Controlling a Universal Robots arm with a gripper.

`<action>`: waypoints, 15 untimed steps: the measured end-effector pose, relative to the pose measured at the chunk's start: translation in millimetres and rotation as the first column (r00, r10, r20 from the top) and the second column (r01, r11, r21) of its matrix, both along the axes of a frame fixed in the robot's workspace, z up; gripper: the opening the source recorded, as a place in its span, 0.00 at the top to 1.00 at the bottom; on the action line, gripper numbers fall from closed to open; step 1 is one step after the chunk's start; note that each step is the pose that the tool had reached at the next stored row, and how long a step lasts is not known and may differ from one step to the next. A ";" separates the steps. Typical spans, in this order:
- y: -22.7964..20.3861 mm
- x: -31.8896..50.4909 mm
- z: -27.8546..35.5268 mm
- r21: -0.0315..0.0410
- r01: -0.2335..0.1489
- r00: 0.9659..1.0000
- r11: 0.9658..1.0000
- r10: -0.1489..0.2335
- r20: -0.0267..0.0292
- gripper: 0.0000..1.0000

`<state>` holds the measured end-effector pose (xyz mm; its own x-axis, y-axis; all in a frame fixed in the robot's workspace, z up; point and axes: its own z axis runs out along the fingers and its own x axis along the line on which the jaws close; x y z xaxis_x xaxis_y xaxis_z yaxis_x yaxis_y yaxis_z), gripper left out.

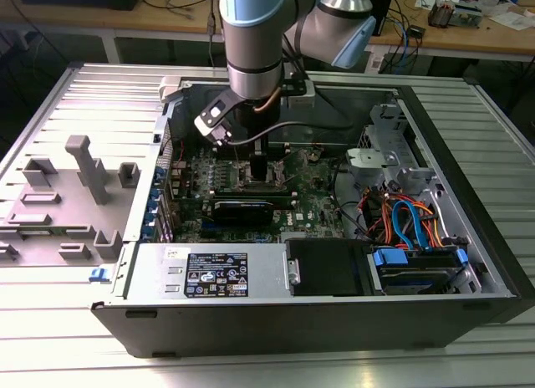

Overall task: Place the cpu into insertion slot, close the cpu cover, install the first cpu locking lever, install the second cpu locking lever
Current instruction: 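Place the cpu into insertion slot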

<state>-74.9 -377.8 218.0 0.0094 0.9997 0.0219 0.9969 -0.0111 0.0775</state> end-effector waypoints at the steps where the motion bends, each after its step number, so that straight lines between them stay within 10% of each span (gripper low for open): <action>1: 0.0 0.3 0.1 0.000 0.000 1.000 1.000 0.000 -0.001 0.33; 15: 0.0 0.4 0.2 0.000 0.000 1.000 1.000 0.000 -0.002 0.89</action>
<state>-74.4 -377.8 218.2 0.0094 0.9997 0.0220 0.9971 -0.0110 0.0758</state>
